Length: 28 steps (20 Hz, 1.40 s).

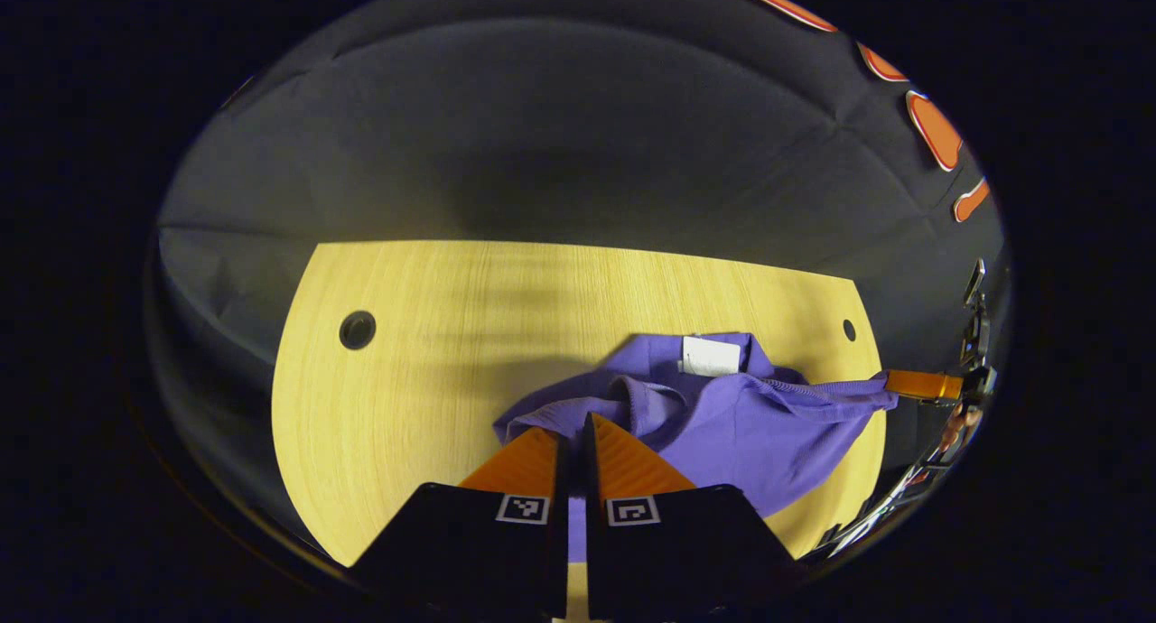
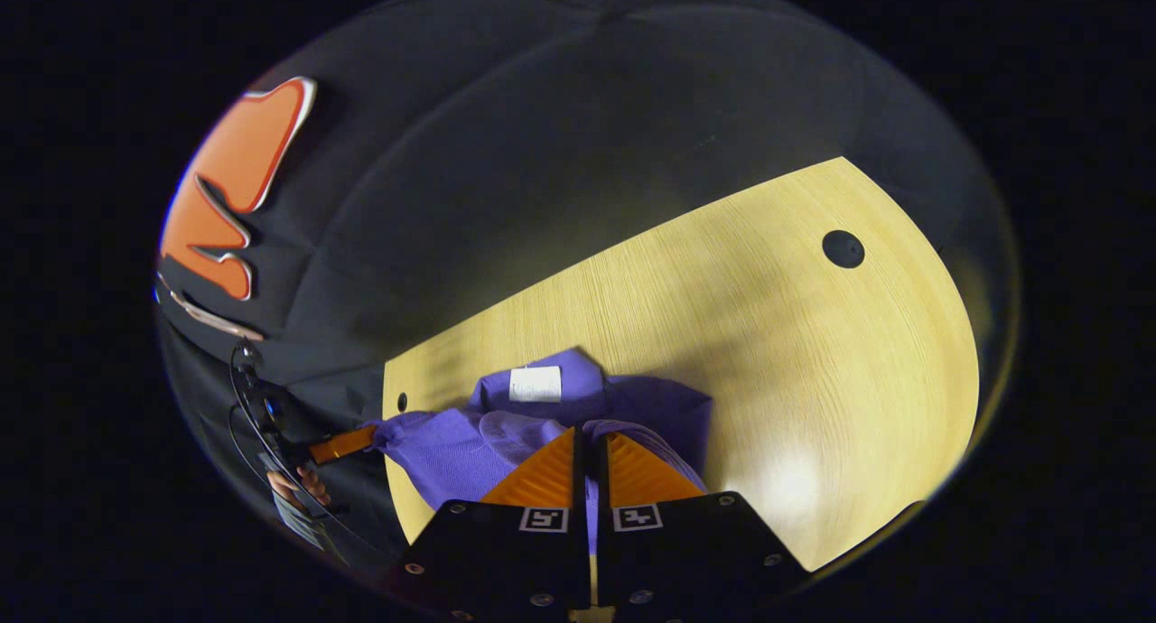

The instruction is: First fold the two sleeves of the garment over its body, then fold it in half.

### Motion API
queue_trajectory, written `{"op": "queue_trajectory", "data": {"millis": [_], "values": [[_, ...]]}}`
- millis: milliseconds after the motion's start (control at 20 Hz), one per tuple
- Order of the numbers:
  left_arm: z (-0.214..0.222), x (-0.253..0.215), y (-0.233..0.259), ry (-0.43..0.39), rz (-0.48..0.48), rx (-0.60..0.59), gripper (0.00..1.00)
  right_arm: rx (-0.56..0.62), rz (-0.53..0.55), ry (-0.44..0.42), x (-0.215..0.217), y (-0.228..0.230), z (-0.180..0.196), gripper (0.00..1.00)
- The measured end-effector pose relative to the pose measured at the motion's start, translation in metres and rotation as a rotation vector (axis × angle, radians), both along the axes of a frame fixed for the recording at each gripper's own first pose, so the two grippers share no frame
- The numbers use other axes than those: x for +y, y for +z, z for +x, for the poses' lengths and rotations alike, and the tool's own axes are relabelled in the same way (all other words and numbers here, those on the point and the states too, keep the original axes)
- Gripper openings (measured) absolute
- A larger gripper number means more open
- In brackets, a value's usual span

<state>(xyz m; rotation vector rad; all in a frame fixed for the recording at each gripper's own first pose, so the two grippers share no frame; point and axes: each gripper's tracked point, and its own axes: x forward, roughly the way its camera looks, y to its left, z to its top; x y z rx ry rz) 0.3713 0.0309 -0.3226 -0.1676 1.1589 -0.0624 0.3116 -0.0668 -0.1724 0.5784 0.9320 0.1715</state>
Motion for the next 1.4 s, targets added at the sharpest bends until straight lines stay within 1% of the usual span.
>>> {"op": "queue_trajectory", "data": {"millis": [50,100,150,200,250,300,350,400,450,500,550,600,650,700,750,800,850,950,1000,1100,1250,1300,1350,1400], "values": [[0.005,0.003,-0.001,-0.001,0.021,-0.014,0.09,0.001,0.028,-0.035,0.000,0.002,0.011,0.05],[0.011,0.007,-0.001,0.001,0.043,-0.033,0.11,0.000,0.051,-0.068,-0.003,0.000,0.016,0.12],[0.014,0.010,0.001,0.006,0.060,-0.056,0.14,-0.013,0.064,-0.095,-0.007,0.003,0.023,0.04],[0.016,0.013,0.003,0.019,0.069,-0.071,0.19,-0.048,0.079,-0.118,-0.009,0.011,0.029,0.28],[0.018,0.014,0.005,0.029,0.069,-0.080,0.21,-0.071,0.087,-0.137,-0.015,0.018,0.033,0.35],[0.019,0.017,0.009,0.045,0.082,-0.093,0.25,-0.095,0.089,-0.151,-0.019,0.024,0.034,0.31],[0.019,0.021,0.009,0.058,0.097,-0.111,0.29,-0.106,0.079,-0.156,-0.024,0.027,0.033,0.50],[0.019,0.023,0.014,0.059,0.105,-0.133,0.34,-0.127,0.065,-0.158,-0.027,0.034,0.027,0.53],[0.021,0.028,0.023,0.065,0.115,-0.160,0.48,-0.145,0.043,-0.155,-0.030,0.039,0.023,0.70],[0.020,0.030,0.031,0.068,0.125,-0.183,0.63,-0.170,0.023,-0.152,-0.030,0.046,0.018,0.58],[0.019,0.035,0.039,0.071,0.150,-0.210,0.77,-0.194,0.002,-0.146,-0.032,0.051,0.012,0.61],[0.016,0.042,0.051,0.068,0.185,-0.243,0.91,-0.220,-0.017,-0.141,-0.033,0.058,0.004,0.68],[0.014,0.037,0.058,0.057,0.212,-0.274,0.91,-0.243,-0.029,-0.131,-0.031,0.065,-0.003,0.71],[0.008,0.033,0.069,0.048,0.234,-0.307,0.91,-0.259,-0.037,-0.125,-0.030,0.073,-0.011,0.79],[0.002,0.028,0.081,0.034,0.240,-0.344,0.91,-0.280,-0.038,-0.121,-0.026,0.082,-0.017,0.85],[-0.003,0.022,0.092,0.025,0.238,-0.379,0.91,-0.302,-0.046,-0.125,-0.023,0.090,-0.024,0.93],[-0.012,0.016,0.106,0.014,0.233,-0.412,0.91,-0.330,-0.059,-0.128,-0.022,0.098,-0.032,0.96],[-0.031,0.007,0.131,0.009,0.230,-0.488,0.92,-0.399,-0.081,-0.120,-0.020,0.116,-0.048,0.98],[-0.038,0.003,0.146,0.012,0.235,-0.534,0.95,-0.432,-0.105,-0.117,-0.019,0.123,-0.055,0.98],[-0.060,-0.008,0.177,-0.001,0.249,-0.603,0.99,-0.498,-0.169,-0.107,-0.018,0.134,-0.072,0.97],[-0.090,-0.030,0.213,-0.010,0.224,-0.684,0.98,-0.597,-0.249,-0.097,-0.013,0.154,-0.099,0.97],[-0.100,-0.037,0.225,-0.009,0.218,-0.718,0.98,-0.618,-0.266,-0.087,-0.009,0.158,-0.108,0.97],[-0.107,-0.044,0.236,-0.006,0.218,-0.758,1.00,-0.629,-0.282,-0.079,-0.006,0.160,-0.118,0.97],[-0.114,-0.050,0.250,-0.016,0.211,-0.799,1.00,-0.644,-0.294,-0.070,-0.002,0.163,-0.126,0.97]]}}
